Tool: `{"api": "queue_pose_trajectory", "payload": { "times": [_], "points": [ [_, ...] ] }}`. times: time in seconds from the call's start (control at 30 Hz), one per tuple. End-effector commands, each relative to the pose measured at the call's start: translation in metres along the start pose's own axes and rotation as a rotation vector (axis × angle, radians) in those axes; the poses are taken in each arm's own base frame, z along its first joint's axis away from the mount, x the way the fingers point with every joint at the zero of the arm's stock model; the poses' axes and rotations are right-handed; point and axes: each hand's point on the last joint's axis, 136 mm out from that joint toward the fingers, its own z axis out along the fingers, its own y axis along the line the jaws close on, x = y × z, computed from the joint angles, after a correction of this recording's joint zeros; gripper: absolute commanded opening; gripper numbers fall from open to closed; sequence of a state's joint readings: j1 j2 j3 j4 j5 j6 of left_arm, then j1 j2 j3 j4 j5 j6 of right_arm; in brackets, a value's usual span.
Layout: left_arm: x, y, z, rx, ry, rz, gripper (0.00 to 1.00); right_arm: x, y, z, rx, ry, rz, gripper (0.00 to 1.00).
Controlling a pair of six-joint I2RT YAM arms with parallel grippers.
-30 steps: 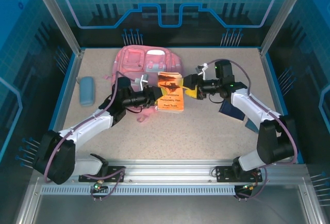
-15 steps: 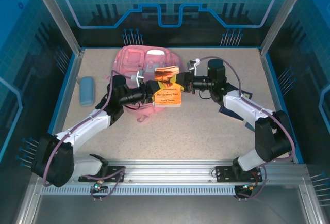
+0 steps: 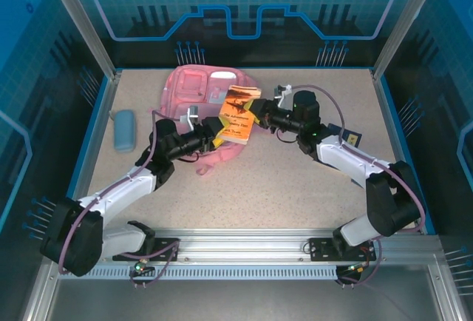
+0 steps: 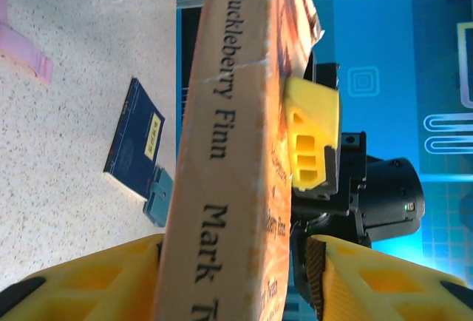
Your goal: Pack the student bag
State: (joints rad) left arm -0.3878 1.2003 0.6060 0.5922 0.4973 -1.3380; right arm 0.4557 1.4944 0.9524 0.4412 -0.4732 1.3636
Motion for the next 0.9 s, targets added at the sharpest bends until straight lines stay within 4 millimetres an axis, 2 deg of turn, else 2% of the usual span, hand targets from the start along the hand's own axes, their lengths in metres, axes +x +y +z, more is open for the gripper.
{"api": "queue_pose_trajectory", "payload": {
  "times": [0.0,0.1,0.2,0.23,0.3,0.37,0.4,0.47,0.57,0.73,0.87],
  "points": [
    [-0.013,-0.013,-0.005,0.056,-0.076,0.02,0.49,-0.002,0.023,0.008,-0.062,-0.037,-0.01,0.21],
    [-0.016,-0.013,-0.003,0.051,-0.087,0.021,0.45,0.004,0.022,0.012,-0.073,-0.019,0.001,0.22],
    [-0.019,-0.01,-0.003,0.03,-0.104,0.029,0.29,0.008,0.017,0.015,-0.052,0.005,0.003,0.29],
    [-0.022,-0.006,-0.004,0.01,-0.118,0.029,0.24,0.01,0.012,0.015,-0.021,0.016,-0.001,0.37],
    [-0.026,-0.001,-0.01,-0.038,-0.145,0.045,0.2,0.014,-0.003,0.013,0.079,0.038,-0.03,0.57],
    [-0.033,0.009,-0.021,-0.111,-0.186,0.069,0.19,0.017,-0.036,0.003,0.28,0.04,-0.045,0.69],
    [-0.036,0.013,-0.028,-0.151,-0.202,0.082,0.19,0.017,-0.049,-0.002,0.354,0.034,-0.052,0.71],
    [-0.043,0.024,-0.045,-0.255,-0.236,0.098,0.19,0.017,-0.077,-0.01,0.477,0.023,-0.035,0.73],
    [-0.052,0.027,-0.072,-0.338,-0.283,0.119,0.2,0.022,-0.097,-0.003,0.521,0.057,-0.001,0.71],
    [-0.061,0.029,-0.113,-0.467,-0.344,0.149,0.2,0.03,-0.11,0.033,0.53,0.124,0.029,0.62],
    [-0.062,0.028,-0.134,-0.516,-0.369,0.161,0.21,0.03,-0.123,0.061,0.556,0.14,0.06,0.57]
  ]
}}
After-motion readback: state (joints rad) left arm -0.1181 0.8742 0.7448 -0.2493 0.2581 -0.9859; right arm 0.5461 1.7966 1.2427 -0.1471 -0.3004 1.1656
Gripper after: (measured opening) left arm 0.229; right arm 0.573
